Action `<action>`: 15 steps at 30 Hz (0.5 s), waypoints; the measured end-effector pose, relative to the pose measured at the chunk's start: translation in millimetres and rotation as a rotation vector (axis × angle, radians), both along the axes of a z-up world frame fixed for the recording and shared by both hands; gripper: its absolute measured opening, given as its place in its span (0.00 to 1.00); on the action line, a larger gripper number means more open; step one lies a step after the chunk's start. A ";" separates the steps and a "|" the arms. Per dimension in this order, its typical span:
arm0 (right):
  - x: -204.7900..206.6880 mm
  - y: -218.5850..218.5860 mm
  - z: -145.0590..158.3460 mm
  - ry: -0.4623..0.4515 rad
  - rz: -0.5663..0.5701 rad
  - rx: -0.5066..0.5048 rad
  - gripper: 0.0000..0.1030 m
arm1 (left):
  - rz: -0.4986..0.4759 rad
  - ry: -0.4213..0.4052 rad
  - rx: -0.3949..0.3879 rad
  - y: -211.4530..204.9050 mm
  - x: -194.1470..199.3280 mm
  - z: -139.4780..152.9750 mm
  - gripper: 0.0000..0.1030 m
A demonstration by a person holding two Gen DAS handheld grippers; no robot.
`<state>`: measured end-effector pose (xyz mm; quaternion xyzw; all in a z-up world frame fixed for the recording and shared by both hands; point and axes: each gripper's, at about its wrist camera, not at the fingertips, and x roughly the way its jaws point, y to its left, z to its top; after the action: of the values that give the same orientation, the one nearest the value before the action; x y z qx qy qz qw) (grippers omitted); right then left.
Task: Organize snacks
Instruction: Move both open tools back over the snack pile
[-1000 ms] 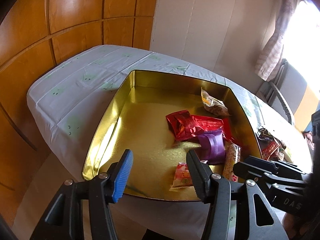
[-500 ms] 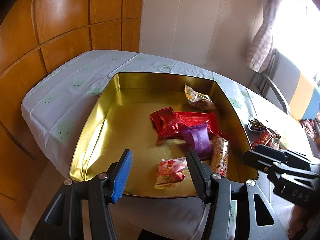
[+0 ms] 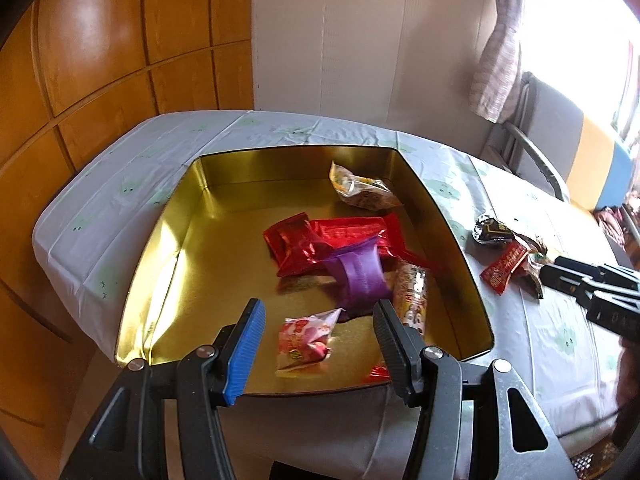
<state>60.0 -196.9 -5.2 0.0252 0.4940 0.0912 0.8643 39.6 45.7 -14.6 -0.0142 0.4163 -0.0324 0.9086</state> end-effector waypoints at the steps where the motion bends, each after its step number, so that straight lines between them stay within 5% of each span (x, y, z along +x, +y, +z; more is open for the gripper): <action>1: -0.2 -8.0 -0.2 0.001 -0.005 -0.022 0.41 | -0.007 0.000 0.004 -2.5 0.1 0.1 0.55; 8: 2.1 -81.9 -11.8 0.066 -0.053 -0.132 0.41 | -0.074 0.001 0.029 -23.3 1.1 2.7 0.55; 15: -1.1 -149.8 -38.8 0.149 -0.192 -0.092 0.41 | -0.191 -0.008 0.057 -60.2 5.3 10.1 0.55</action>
<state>58.9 -346.7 -44.0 0.0393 0.5559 -0.0171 0.8301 44.9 -14.5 -4.5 0.0517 0.4130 -0.1070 0.9029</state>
